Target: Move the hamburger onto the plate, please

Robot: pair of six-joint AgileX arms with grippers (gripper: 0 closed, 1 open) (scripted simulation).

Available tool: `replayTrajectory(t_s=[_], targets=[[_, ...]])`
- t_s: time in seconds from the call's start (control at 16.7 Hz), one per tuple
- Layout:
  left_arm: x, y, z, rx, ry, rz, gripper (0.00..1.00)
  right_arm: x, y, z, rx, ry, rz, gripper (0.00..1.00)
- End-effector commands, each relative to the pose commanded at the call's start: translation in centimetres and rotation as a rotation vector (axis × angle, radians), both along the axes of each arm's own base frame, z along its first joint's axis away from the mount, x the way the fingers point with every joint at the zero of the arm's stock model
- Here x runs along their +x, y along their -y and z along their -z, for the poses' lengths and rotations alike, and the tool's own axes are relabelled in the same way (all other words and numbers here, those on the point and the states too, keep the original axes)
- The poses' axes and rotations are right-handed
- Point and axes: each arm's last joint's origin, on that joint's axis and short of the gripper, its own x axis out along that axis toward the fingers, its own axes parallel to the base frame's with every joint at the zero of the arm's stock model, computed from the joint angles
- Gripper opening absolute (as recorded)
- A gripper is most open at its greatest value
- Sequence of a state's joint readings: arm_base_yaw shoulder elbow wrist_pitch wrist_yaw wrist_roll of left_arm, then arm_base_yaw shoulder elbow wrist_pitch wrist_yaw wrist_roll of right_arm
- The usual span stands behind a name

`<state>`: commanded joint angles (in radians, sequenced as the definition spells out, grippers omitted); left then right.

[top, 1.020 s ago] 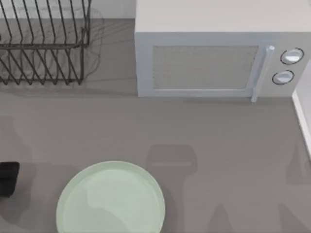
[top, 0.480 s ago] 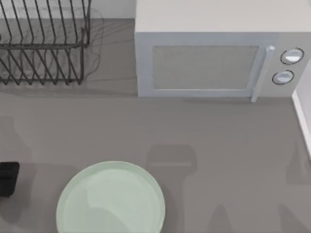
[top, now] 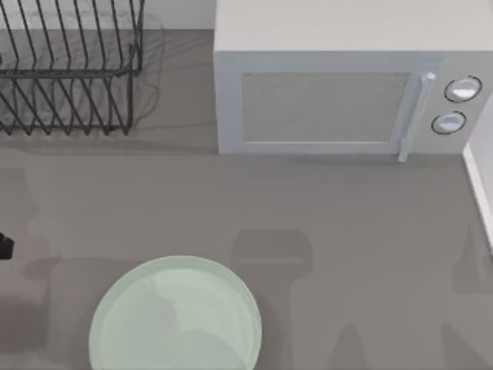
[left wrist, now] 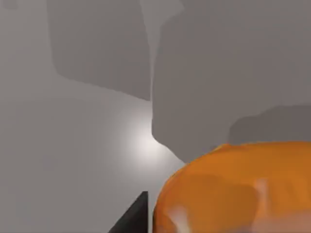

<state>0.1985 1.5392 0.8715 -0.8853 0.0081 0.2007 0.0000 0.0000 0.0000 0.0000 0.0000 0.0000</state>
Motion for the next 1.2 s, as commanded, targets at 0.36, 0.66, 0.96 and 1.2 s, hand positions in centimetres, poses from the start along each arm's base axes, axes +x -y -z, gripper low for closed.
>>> replayTrajectory(t_s=[0.36, 0.66, 0.96, 1.2], targets=[[-0.6, 0.1, -5.3, 0.004, 0.017, -0.003, 0.0, 0.0, 0.0, 0.0, 0.0, 0.0, 0.0, 1.0], [-0.6, 0.1, -5.2, 0.003, 0.012, -0.003, 0.0, 0.0, 0.0, 0.0, 0.0, 0.0, 0.0, 1.0], [1.3, 4.0, -4.9, -0.011, -0.022, -0.002, 0.0, 0.0, 0.0, 0.0, 0.0, 0.0, 0.0, 1.0], [1.9, 12.0, -4.1, -0.013, -0.068, 0.007, 0.0, 0.0, 0.0, 0.0, 0.0, 0.0, 0.0, 1.0]])
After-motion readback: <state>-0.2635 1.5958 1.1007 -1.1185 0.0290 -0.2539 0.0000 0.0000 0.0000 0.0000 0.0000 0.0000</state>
